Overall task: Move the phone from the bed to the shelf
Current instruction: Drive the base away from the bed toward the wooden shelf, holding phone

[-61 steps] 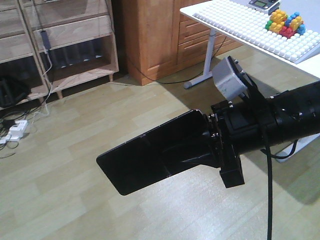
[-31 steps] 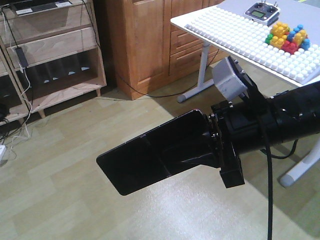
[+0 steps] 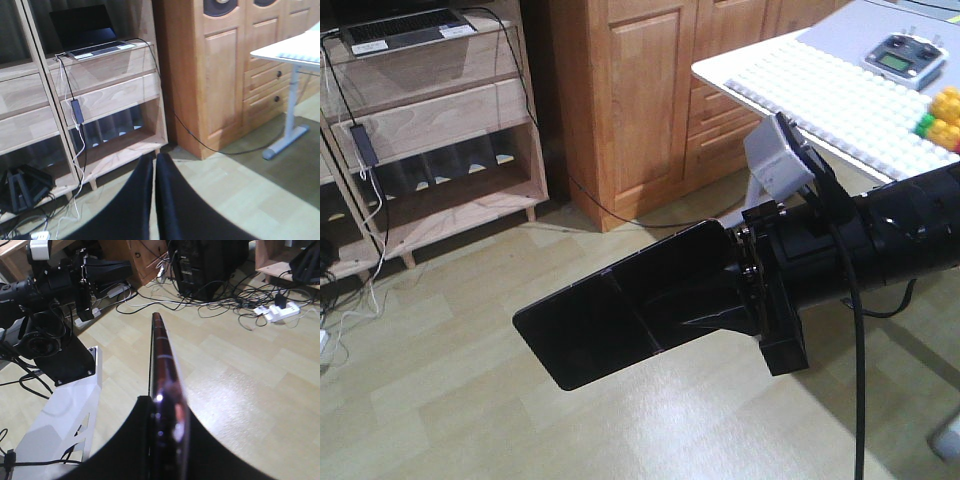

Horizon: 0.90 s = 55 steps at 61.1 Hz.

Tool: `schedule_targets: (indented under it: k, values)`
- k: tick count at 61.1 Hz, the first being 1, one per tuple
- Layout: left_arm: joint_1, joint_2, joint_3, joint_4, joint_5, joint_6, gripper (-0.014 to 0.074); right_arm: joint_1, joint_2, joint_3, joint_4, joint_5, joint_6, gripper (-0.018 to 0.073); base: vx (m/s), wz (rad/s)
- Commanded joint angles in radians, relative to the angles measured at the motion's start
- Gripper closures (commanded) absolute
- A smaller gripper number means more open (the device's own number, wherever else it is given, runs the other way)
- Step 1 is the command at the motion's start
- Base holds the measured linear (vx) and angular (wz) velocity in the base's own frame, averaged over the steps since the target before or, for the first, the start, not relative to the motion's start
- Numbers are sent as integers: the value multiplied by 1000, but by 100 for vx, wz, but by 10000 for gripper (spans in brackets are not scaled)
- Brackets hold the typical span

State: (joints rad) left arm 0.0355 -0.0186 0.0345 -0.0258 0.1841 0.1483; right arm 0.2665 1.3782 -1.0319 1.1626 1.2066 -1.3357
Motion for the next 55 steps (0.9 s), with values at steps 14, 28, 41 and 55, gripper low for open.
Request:
schedule_targets:
  k: [14,28,41,55]
  values:
    - [3,-6,-23,-9,-73,-6,595,0,-33,-28,79,70,-11,562,42,10]
    - [3,-6,-23,-9,-73,-6,595,0,-33,-28,79,70,-11,562,43,7]
    - [3,-6,-23,-9,-73,-6,595,0,-33,-28,79,70,-11,562,43,7]
    - [3,-6,-23,-9,-73,-6,595,0,-33,-28,79,70,-11,562,42,16]
